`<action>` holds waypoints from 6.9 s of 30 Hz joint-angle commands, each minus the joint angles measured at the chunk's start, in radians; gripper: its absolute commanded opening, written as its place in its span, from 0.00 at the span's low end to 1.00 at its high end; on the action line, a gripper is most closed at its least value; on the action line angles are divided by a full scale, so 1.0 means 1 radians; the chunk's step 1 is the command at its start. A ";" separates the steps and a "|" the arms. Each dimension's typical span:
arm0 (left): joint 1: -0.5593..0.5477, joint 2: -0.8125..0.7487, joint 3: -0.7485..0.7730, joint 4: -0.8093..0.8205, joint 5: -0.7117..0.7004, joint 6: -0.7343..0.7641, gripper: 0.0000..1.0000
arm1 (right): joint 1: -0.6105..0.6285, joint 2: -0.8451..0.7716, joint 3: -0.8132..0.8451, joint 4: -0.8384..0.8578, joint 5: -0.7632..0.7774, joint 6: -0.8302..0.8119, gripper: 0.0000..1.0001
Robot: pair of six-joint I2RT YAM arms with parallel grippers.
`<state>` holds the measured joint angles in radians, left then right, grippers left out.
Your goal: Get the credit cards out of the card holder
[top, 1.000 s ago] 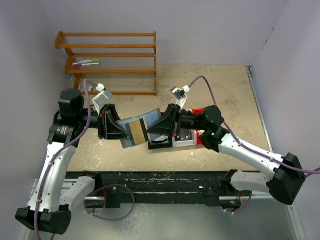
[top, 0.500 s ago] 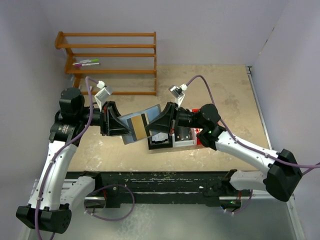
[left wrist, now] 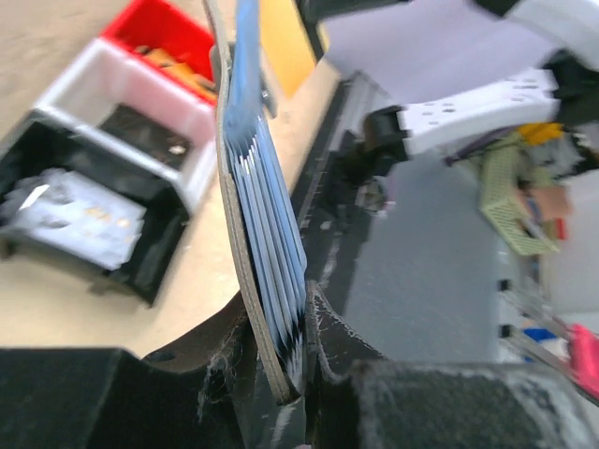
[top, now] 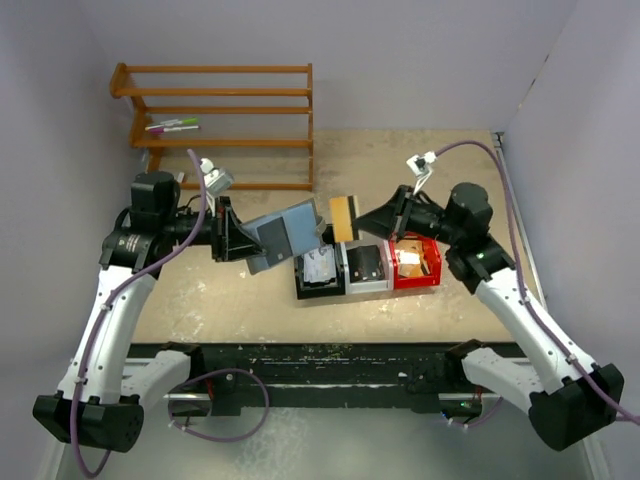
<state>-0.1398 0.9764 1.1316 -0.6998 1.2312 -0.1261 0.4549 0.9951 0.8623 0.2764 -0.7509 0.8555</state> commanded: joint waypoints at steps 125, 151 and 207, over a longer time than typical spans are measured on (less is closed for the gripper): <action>-0.003 -0.009 0.127 -0.057 0.252 0.071 0.42 | 0.357 0.096 -0.058 0.384 0.266 0.107 0.00; -0.003 -0.034 0.088 -0.015 0.206 0.050 0.42 | 0.357 0.065 -0.080 0.372 0.259 0.127 0.00; -0.003 -0.049 0.084 0.072 -0.091 -0.020 0.00 | 0.357 0.104 -0.115 0.501 0.188 0.206 0.18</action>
<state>-0.1406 0.9276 1.2018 -0.6827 1.1904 -0.1387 0.7979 1.1076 0.7437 0.7021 -0.5140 1.0332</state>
